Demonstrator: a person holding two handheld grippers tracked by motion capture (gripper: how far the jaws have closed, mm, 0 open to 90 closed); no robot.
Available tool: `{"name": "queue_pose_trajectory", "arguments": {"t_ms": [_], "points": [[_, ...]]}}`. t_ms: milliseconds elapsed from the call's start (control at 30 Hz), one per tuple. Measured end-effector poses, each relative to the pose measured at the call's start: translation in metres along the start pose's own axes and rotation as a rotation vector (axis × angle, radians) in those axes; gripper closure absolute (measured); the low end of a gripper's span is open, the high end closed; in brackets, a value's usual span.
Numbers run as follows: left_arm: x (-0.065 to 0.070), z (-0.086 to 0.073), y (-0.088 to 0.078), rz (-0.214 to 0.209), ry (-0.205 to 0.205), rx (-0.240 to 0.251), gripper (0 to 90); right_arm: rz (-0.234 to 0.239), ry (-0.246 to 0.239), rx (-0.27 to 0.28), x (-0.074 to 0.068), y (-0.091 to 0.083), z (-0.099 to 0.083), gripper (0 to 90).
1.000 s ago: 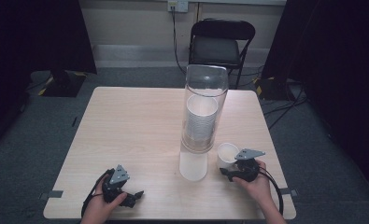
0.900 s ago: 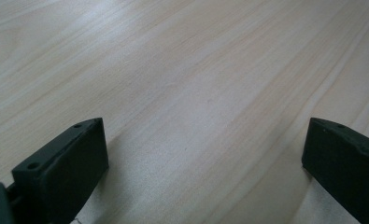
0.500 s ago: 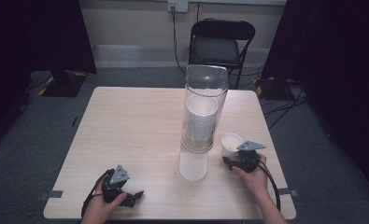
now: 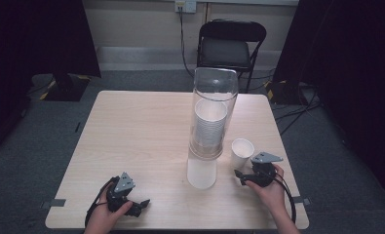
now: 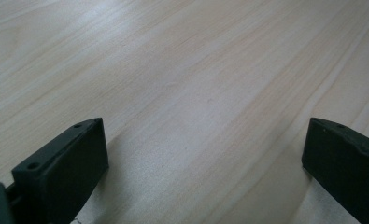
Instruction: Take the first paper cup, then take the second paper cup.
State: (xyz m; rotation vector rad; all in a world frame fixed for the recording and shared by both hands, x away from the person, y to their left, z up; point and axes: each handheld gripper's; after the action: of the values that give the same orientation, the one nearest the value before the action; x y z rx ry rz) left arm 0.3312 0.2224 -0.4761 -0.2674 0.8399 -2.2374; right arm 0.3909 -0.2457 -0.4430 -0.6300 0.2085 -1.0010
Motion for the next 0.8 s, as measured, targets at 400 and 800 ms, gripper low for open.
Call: {"name": "queue_pose_trajectory", "arguments": {"t_ms": [400, 800], "points": [[0.000, 0.000, 0.000, 0.000, 0.000, -0.001, 0.0, 0.057, -0.008, 0.025, -0.013, -0.014, 0.001, 14.8], [0.000, 0.000, 0.000, -0.001, -0.001, 0.000, 0.0, 0.105, -0.024, 0.031, -0.023, -0.018, 0.004, 16.2]]}}
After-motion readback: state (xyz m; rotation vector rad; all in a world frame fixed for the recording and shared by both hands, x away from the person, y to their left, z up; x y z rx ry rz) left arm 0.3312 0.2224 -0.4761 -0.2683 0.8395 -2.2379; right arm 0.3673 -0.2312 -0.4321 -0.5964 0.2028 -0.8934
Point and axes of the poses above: each handheld gripper's, and its own axes: y roughly forward along the jaws, z roughly out of its top, x roughly to its right
